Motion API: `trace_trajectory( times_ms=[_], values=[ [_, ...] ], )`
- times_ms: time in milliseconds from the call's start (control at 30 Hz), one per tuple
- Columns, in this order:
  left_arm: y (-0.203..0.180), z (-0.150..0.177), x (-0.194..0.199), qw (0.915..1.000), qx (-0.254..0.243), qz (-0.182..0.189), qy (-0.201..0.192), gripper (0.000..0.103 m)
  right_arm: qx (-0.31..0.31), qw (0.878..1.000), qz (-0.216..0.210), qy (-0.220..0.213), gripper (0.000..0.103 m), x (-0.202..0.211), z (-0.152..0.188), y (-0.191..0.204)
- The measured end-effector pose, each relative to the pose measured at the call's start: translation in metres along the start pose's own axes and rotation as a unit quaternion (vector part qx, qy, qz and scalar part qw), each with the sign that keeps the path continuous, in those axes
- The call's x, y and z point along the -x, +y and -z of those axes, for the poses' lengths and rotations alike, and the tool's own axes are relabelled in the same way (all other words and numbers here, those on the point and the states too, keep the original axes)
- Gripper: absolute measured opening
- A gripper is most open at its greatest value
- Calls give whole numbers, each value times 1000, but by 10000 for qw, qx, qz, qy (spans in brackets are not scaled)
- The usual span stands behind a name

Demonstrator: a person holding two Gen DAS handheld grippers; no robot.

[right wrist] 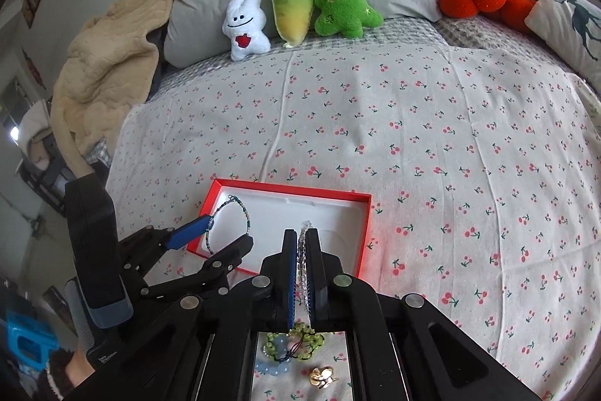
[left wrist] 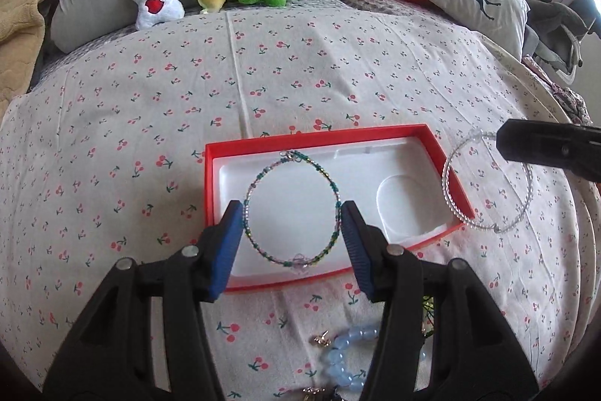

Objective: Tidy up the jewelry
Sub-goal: 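Lift both bracelets and carry them over the open red box, then lower both bracelets into the red box and open both tools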

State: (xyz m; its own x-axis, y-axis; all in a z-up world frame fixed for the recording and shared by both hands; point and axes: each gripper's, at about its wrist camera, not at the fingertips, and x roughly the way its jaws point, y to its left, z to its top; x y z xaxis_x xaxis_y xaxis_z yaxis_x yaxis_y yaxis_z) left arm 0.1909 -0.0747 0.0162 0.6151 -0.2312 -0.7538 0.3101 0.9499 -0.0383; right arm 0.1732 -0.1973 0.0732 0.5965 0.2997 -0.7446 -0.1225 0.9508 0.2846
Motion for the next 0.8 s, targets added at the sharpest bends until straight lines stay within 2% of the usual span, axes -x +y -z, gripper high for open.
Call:
trace_trajectory(
  times_ms=[100, 267, 333, 400, 467, 533, 667, 800],
  values=[
    [1, -1, -3, 9999, 120, 43, 35, 61, 10, 10000, 24, 15, 5, -3, -1, -2],
    [4, 3, 12, 9999, 138, -51, 34, 64, 97, 9999, 72, 38, 5, -7, -2, 1],
    [6, 8, 20, 9999, 119, -3, 56, 64, 139, 9999, 19, 29, 5, -8, -4, 4],
    [8, 13, 27, 9997, 99, -202, 121, 68, 183, 9998, -54, 10, 5, -9, -7, 8],
    [10, 20, 34, 9997, 154, -134, 162, 69, 220, 9996, -202, 6, 5, -12, -8, 13],
    [13, 27, 38, 9993, 230, -136, 276, 71, 215, 9992, -342, 40, 5, -17, -9, 17],
    [14, 44, 39, 9967, 247, -446, 624, 73, 214, 9983, -522, 170, 5, -33, -7, 24],
    [15, 60, 39, 9948, 254, -526, 837, 73, 279, 9989, -291, 232, 5, -46, -4, 22]
  ],
)
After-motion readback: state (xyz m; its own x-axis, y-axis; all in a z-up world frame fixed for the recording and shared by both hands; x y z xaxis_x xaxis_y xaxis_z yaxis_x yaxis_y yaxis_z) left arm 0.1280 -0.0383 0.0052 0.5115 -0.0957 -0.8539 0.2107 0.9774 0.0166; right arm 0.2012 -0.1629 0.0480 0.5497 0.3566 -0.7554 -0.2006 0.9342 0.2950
